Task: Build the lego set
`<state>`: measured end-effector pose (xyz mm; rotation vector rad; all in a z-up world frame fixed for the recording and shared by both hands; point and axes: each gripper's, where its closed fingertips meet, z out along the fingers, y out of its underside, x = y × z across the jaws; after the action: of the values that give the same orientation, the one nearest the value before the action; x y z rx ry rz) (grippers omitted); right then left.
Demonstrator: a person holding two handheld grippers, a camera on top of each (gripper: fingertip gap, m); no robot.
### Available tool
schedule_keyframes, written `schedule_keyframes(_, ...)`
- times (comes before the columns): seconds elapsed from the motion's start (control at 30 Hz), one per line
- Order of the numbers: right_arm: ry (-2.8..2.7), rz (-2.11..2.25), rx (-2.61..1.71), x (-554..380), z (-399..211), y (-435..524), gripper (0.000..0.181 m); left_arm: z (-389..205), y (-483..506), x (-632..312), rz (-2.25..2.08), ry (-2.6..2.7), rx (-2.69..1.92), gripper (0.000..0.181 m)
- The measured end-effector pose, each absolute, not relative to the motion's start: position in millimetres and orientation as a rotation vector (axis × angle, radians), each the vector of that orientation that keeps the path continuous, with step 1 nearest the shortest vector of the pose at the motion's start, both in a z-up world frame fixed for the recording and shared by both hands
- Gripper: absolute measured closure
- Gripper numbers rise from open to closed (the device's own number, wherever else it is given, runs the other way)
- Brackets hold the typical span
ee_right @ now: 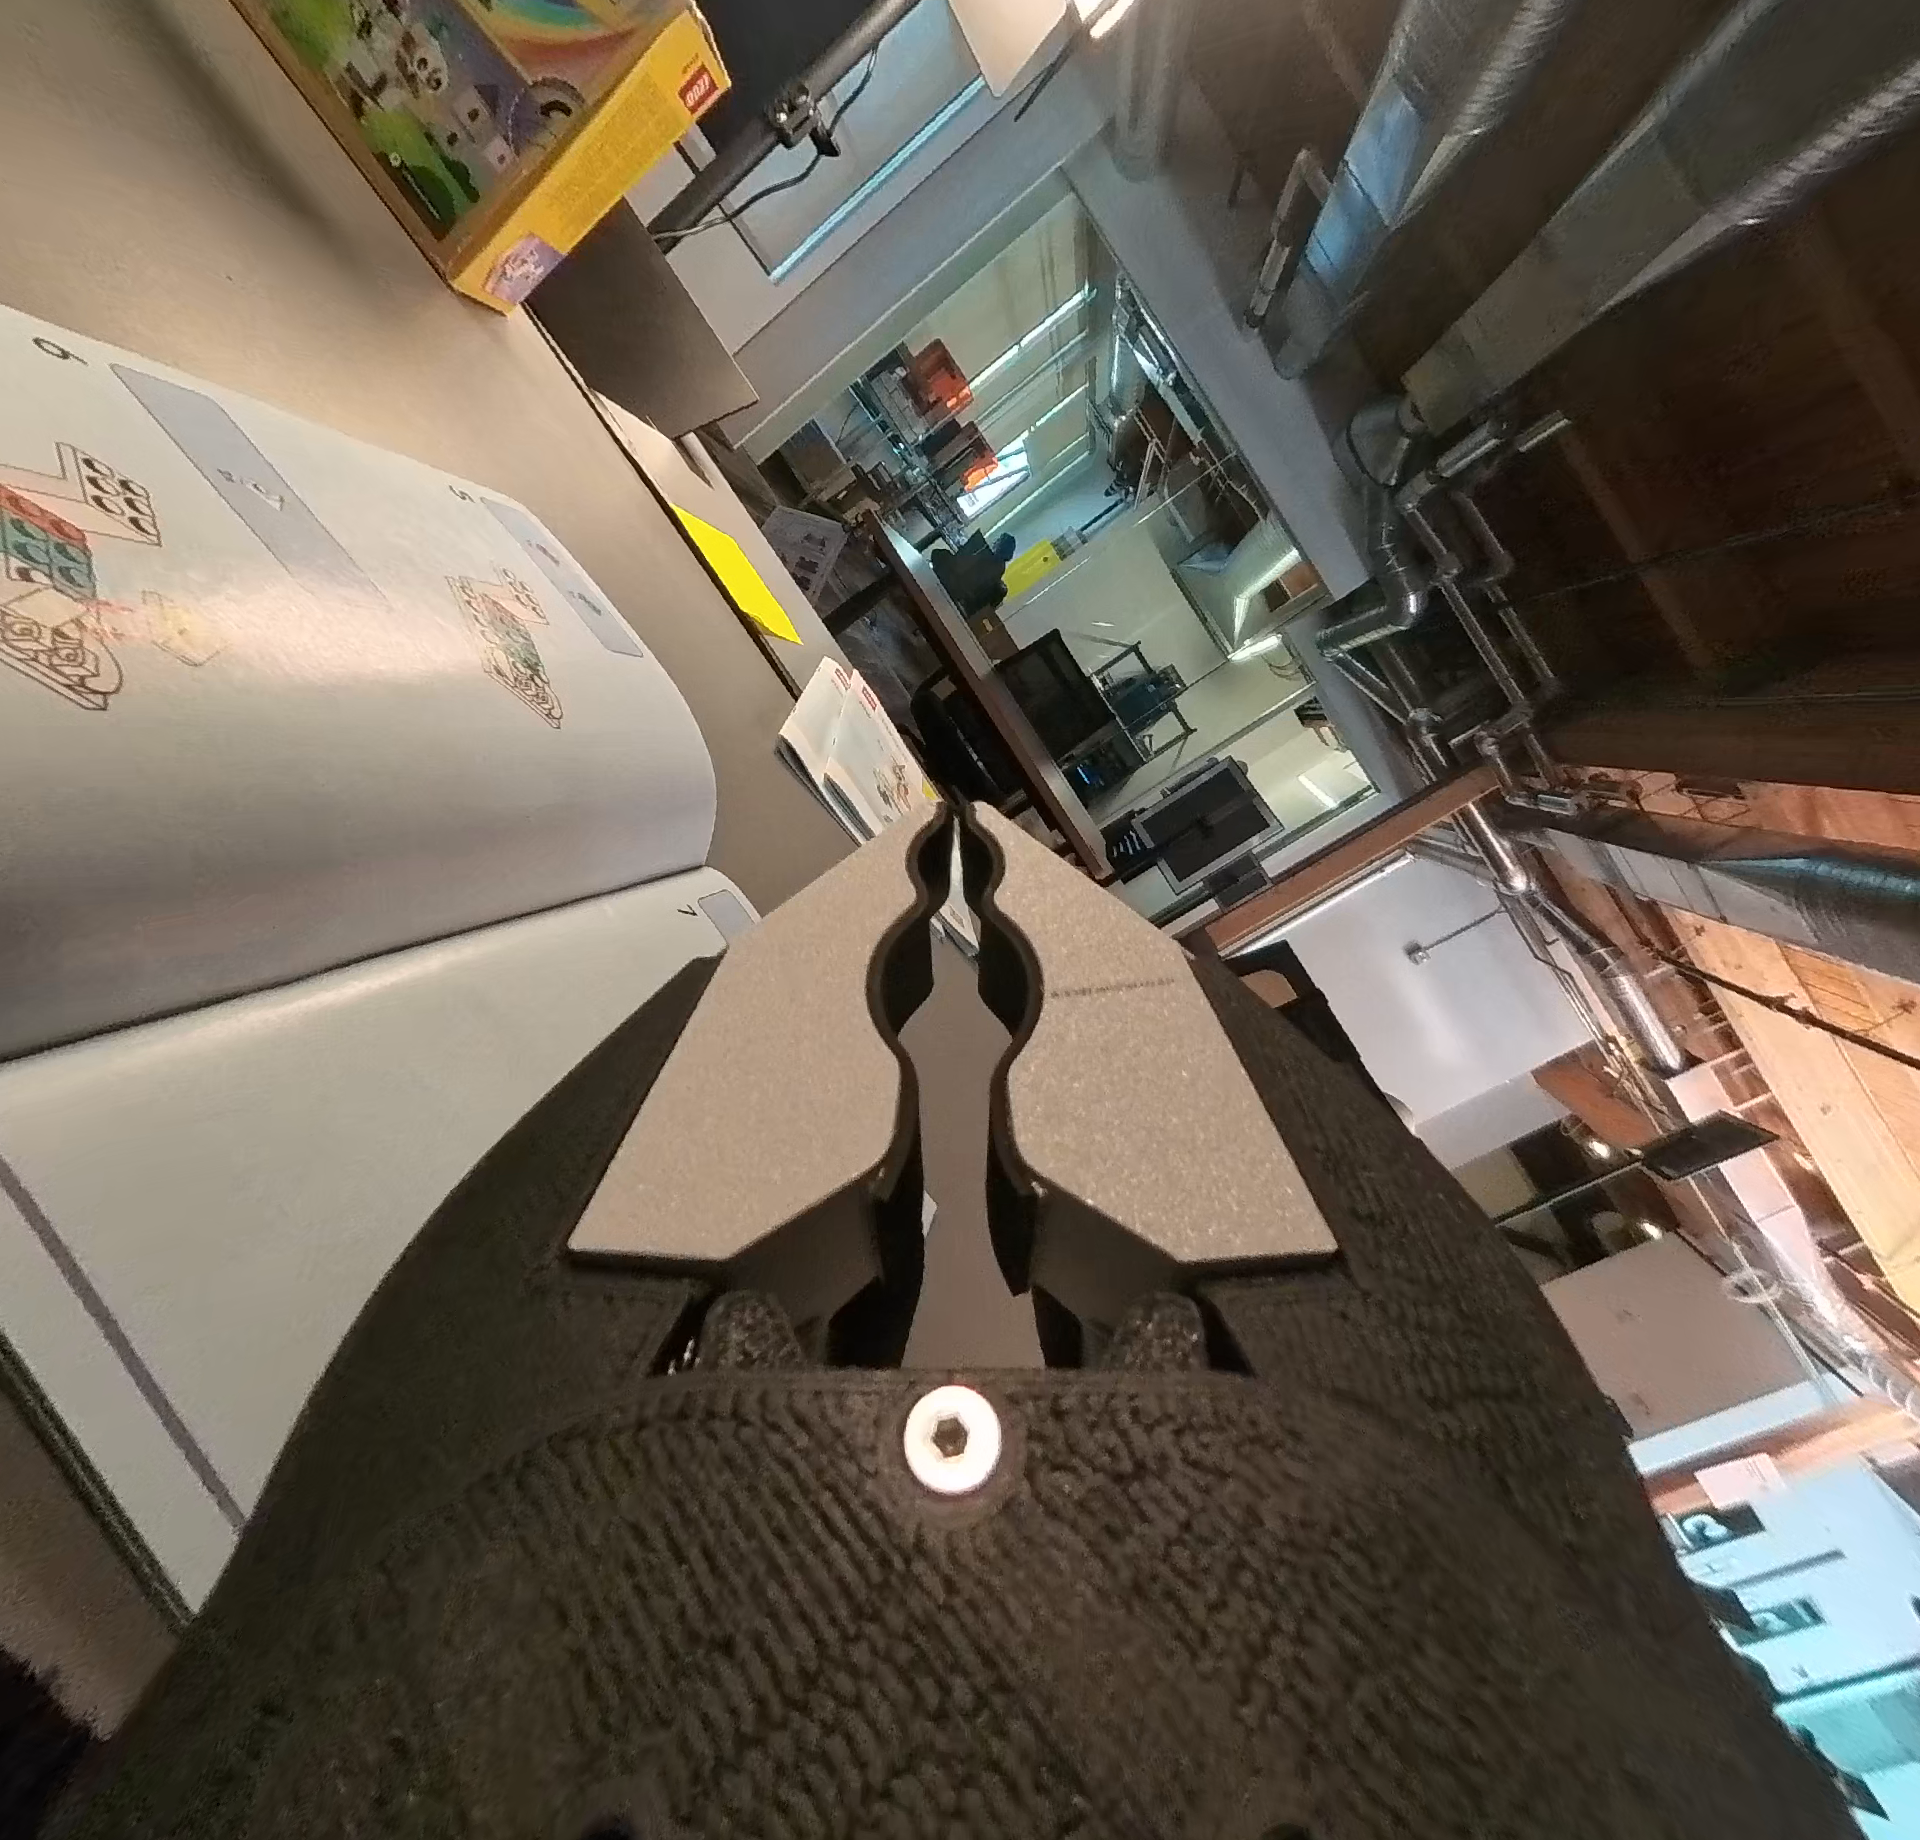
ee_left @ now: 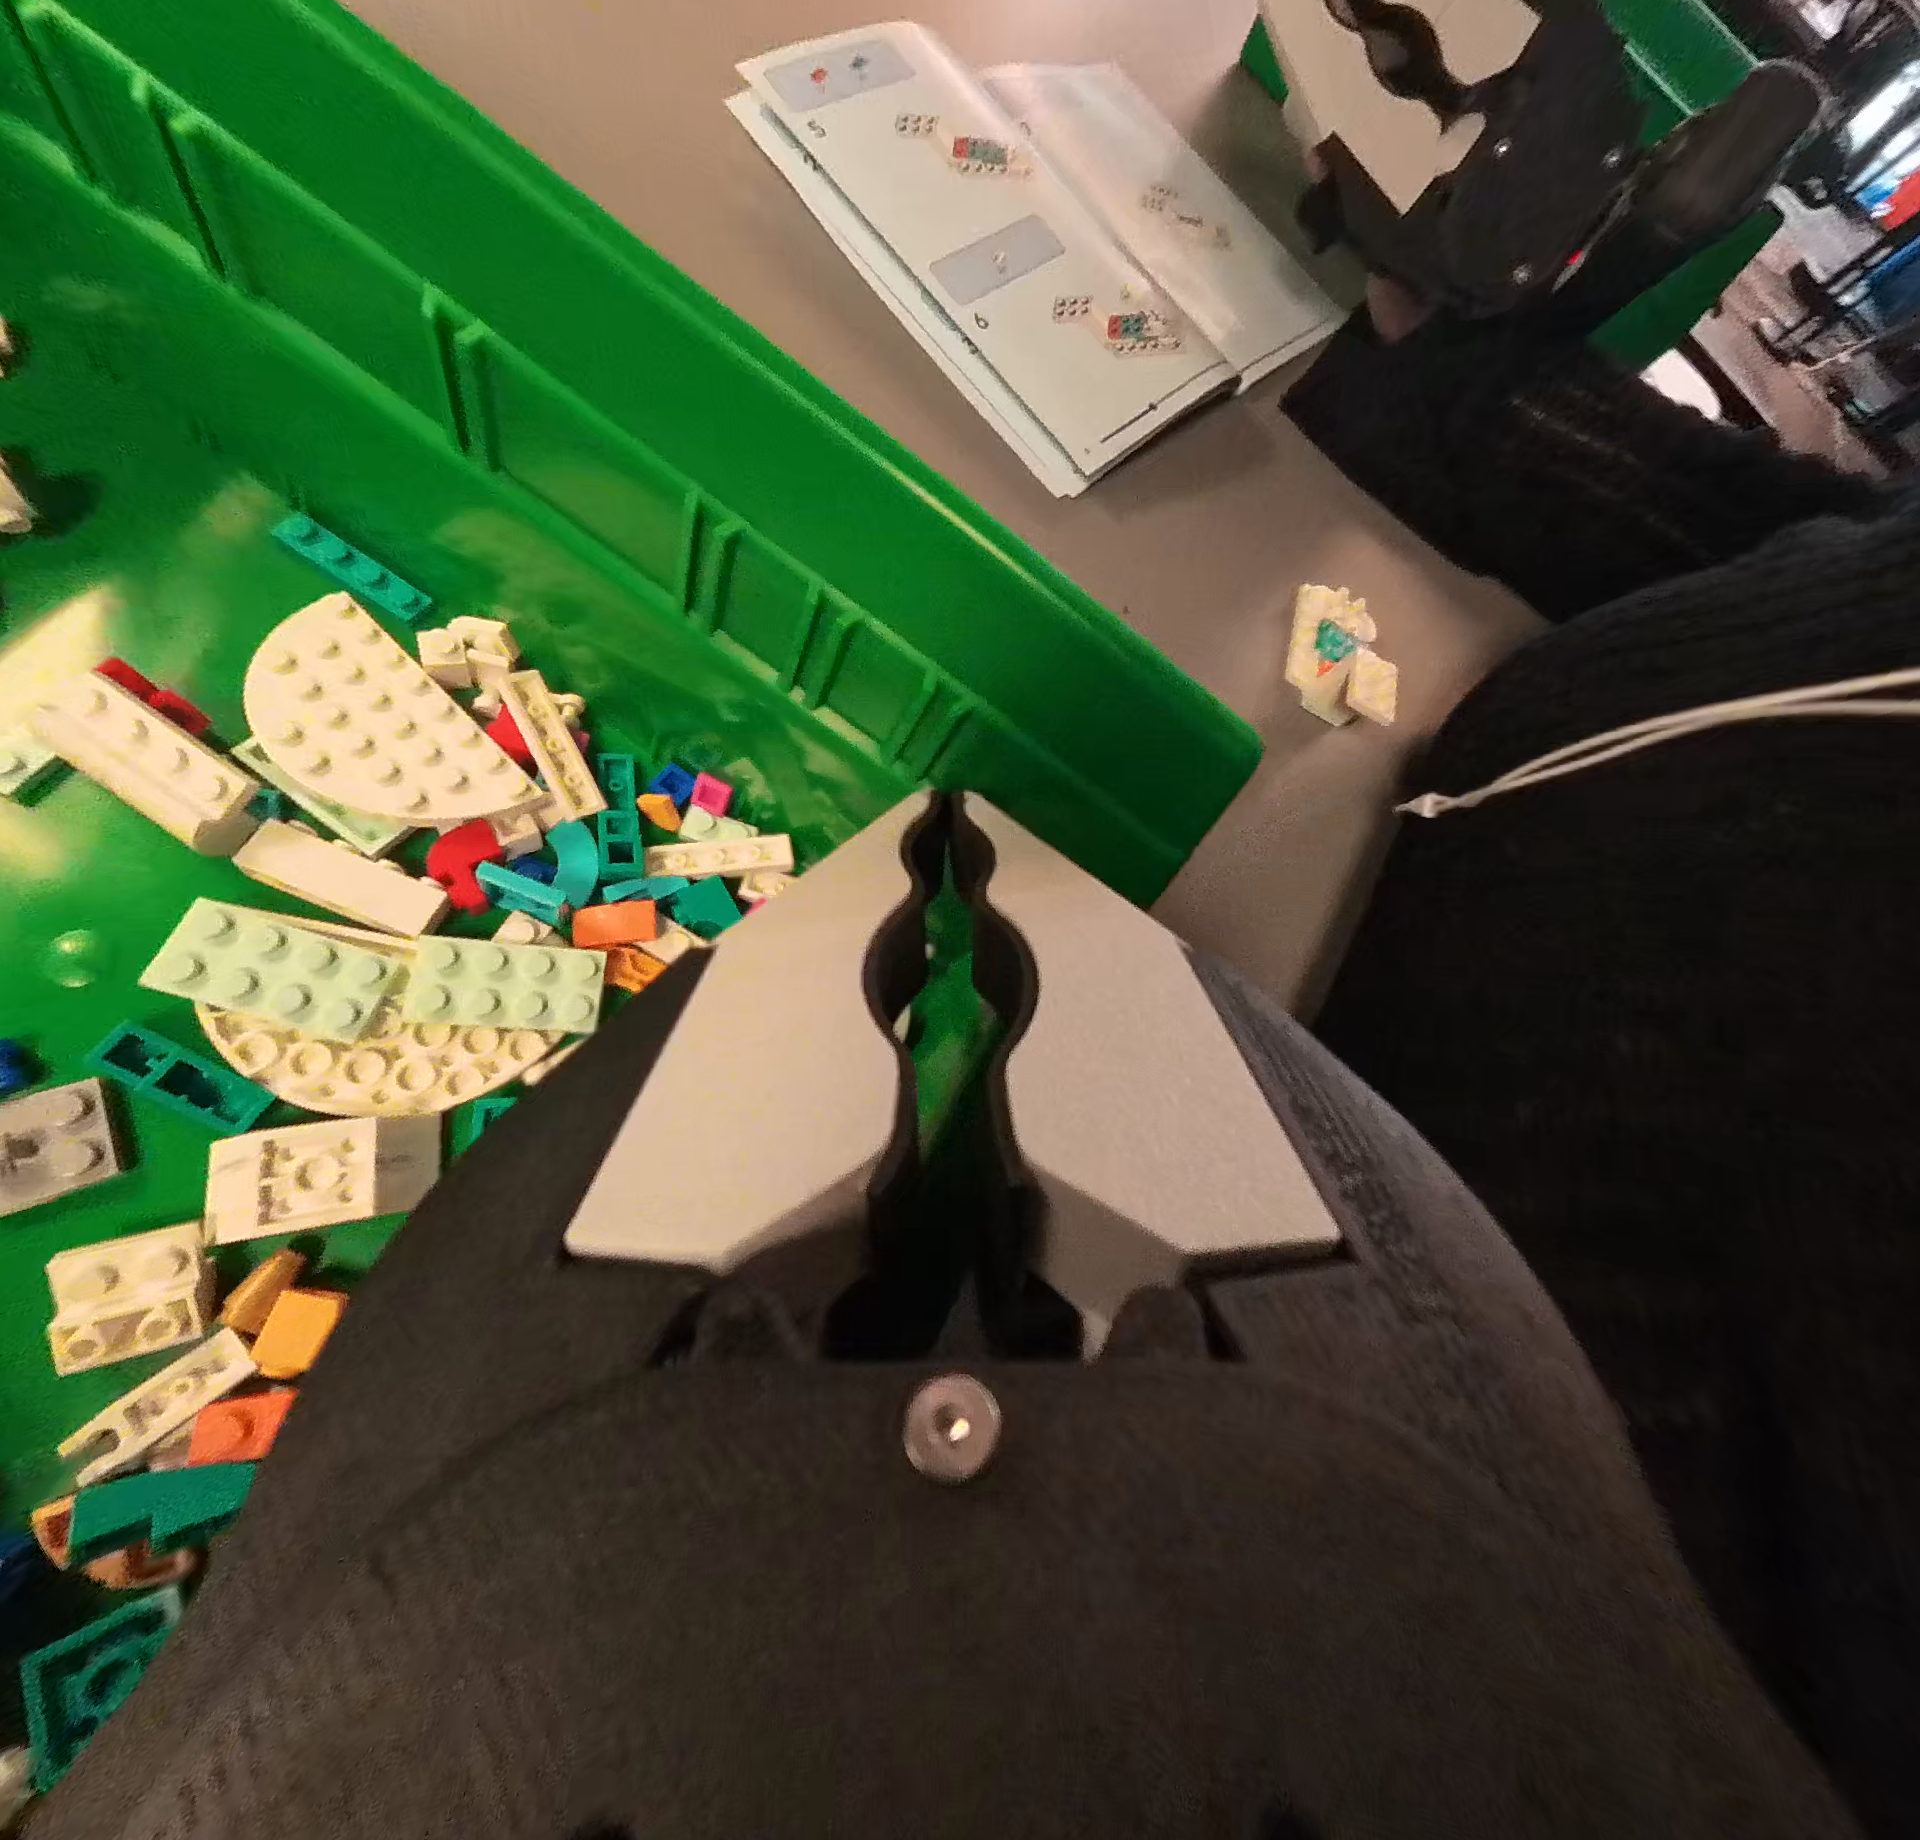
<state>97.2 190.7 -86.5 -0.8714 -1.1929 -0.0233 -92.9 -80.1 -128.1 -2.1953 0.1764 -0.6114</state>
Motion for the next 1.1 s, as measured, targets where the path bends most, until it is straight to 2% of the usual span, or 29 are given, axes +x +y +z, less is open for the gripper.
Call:
schedule_keyframes(0.37, -1.191, -0.016, -0.869, 97.2, -86.0, 190.0, 0.181, -125.1, -62.1, -86.6, -0.525, 0.190, -2.140, 0.181)
schedule_keyframes(0.5, -1.186, -0.009, -0.868, 97.6, -85.0, 189.5, 0.181, -102.5, -64.2, -84.9, -0.499, 0.234, -1.998, 0.181)
schedule_keyframes(0.73, -1.188, 0.003, -0.860, 97.0, -84.3, 187.4, 0.181, -41.1, -70.3, -141.5, 0.128, 0.181, -1.640, 0.169)
schedule_keyframes(0.87, -1.187, 0.011, -0.859, 96.4, -84.0, 186.7, 0.181, -4.9, -92.3, -169.8, 0.493, 0.117, -1.350, 0.170)
schedule_keyframes(1.1, -1.177, 0.055, -0.859, 96.4, -81.5, 183.4, 0.181, 3.3, -107.3, -173.9, 0.518, 0.067, -1.220, 0.170)
